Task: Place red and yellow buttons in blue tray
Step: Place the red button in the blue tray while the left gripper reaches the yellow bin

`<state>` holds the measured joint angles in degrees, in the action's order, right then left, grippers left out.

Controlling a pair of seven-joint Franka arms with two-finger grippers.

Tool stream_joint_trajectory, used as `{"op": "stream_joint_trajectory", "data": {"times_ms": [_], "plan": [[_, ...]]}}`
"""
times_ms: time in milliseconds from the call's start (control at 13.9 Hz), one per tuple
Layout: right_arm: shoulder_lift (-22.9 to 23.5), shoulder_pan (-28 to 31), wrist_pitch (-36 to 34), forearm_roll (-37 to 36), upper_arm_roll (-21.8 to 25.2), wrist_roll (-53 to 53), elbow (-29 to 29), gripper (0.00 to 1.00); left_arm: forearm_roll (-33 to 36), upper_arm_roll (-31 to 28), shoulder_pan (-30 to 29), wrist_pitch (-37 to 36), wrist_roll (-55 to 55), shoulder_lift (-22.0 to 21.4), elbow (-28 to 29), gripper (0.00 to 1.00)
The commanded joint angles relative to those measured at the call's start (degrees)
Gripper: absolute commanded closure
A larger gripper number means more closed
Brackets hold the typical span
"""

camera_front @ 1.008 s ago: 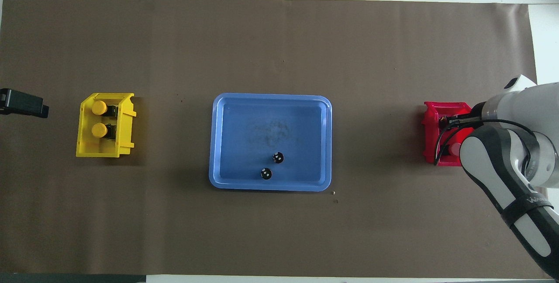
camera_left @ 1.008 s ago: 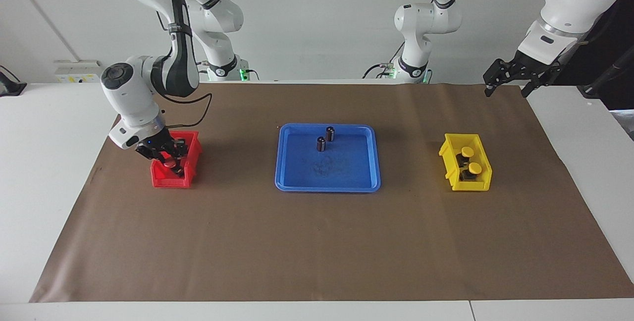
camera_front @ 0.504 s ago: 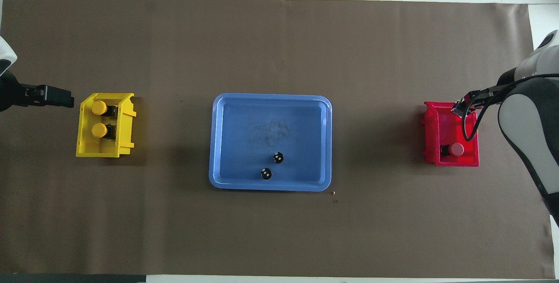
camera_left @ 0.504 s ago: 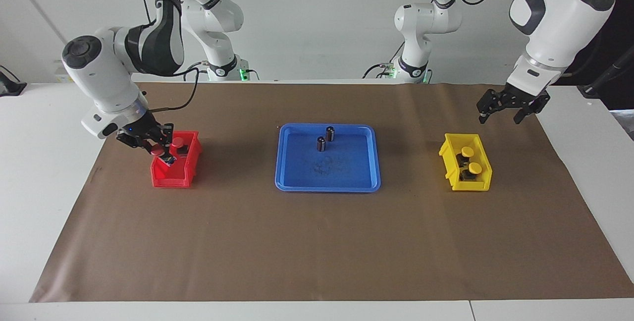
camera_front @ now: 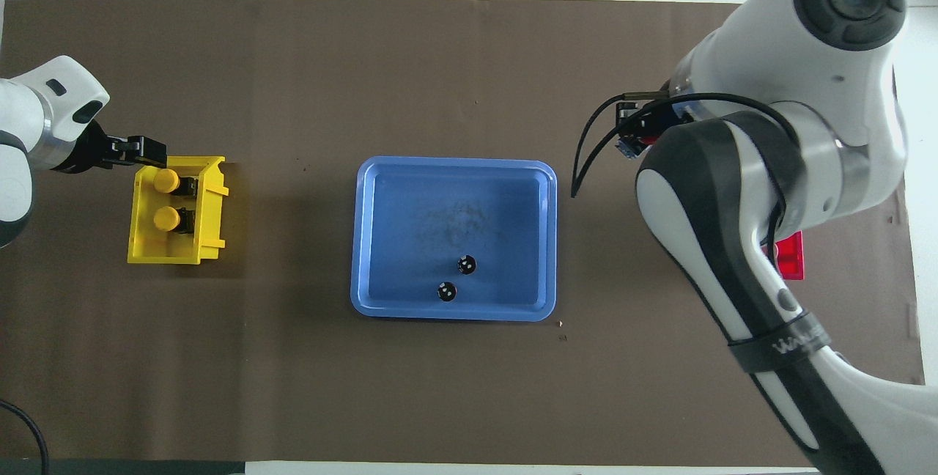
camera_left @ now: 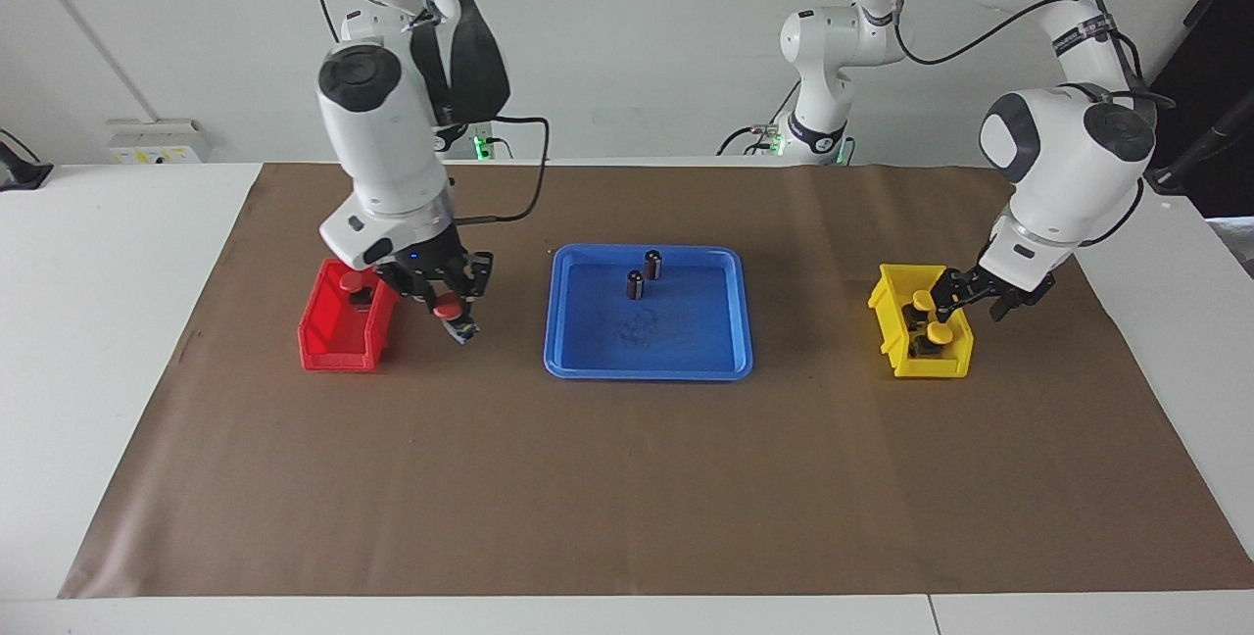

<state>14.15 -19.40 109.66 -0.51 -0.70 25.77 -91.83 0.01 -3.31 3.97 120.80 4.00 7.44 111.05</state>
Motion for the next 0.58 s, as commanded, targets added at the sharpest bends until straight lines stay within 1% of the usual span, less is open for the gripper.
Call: {"op": "stream_joint_trajectory", "data": {"times_ms": [0,72,144,216,288,504], "plan": [[6.7,-7.6,2.0,0.2,0.4,12.5,4.1,0.93,-0.9,0.2,-0.5,3.6,-0.1,-1.0,4.3,0.23],[10.6,-10.5,2.7,-0.1,0.4,16.3,7.7,0.92,-0.9,0.2,-0.5,3.9,-0.1,-1.0,5.0,0.25],[14.1,-12.6,3.0,-0.5,0.4,19.6,10.0,0.90,-0.9,0.2,-0.4,4.3,-0.3,-1.1,5.3,0.25],[15.3,-13.9,5.5,-1.7,0.4,22.0,10.2,0.90,-0.9,0.2,-0.4,4.6,-0.3,-1.3,5.9,0.25],[15.3,-14.2,7.5,-1.9,0.3,23.2,9.4,0.89,-0.9,0.2,-0.4,5.3,-0.3,-1.4,6.5,0.25],[15.1,-15.5,8.6,-1.9,0.3,23.5,5.6,0.86,-0.9,0.2,-0.3,7.2,-0.6,-0.5,6.7,0.25]]}}
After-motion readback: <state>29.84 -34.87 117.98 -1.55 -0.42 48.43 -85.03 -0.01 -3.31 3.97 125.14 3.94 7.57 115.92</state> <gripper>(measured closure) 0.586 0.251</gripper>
